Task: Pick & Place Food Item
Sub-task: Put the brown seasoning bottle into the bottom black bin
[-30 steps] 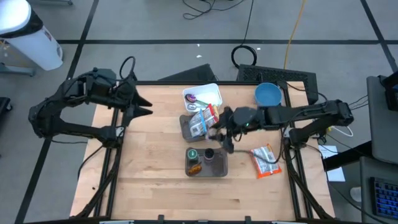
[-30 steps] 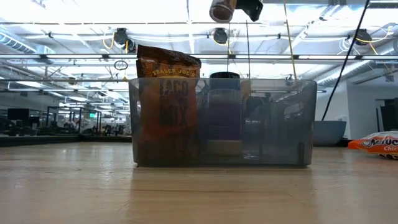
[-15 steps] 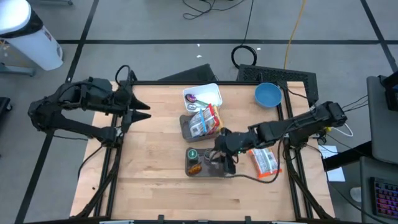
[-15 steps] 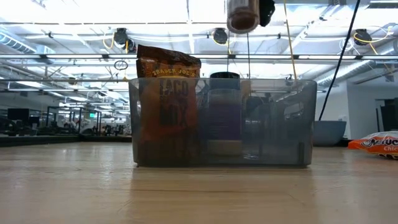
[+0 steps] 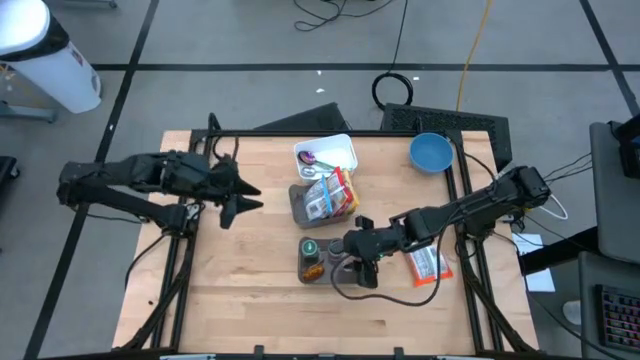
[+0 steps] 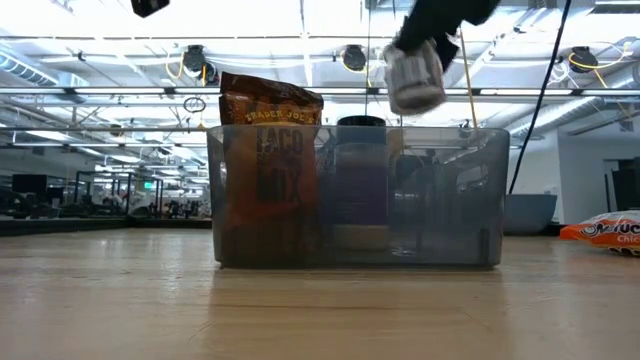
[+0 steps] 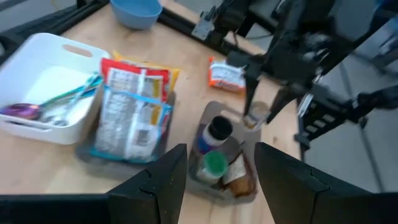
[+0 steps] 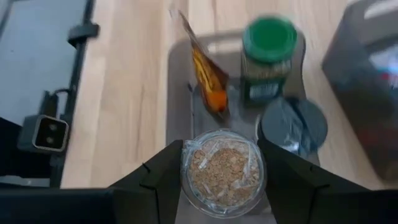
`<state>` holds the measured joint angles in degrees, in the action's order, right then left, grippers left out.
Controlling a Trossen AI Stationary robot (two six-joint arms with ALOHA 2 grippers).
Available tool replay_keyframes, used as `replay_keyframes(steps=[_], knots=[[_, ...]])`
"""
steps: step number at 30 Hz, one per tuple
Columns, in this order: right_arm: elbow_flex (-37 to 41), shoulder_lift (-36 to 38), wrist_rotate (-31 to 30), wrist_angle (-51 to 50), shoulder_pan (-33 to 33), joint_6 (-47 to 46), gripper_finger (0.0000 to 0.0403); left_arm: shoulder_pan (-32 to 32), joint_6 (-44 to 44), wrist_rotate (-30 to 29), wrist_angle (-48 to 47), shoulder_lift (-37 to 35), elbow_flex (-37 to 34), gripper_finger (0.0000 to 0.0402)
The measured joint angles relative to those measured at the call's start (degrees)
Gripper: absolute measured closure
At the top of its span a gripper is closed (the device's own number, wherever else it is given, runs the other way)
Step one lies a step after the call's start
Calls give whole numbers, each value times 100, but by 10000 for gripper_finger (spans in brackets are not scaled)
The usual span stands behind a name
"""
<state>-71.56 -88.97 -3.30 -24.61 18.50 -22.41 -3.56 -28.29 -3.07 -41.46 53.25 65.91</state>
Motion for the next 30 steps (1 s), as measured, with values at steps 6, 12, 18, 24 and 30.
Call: replay_keyframes(steps=[6,12,18,24,30], knots=[[382,0,-12,86,2,-331,228,-165,-410,4,1146,-205,-790,204],[680,0,-398,390,61,-572,228,-279,-642,0,1220,-233,-925,204],[1050,2,-605,749,74,-798,228,-296,-680,0,1225,-233,-925,204],[1432,2,-780,1211,87,-1092,228,-296,-693,-3,1227,-233,-925,204],[1650,4,-1066,1704,92,-1208,228,-294,-693,-73,1225,-233,-925,204]])
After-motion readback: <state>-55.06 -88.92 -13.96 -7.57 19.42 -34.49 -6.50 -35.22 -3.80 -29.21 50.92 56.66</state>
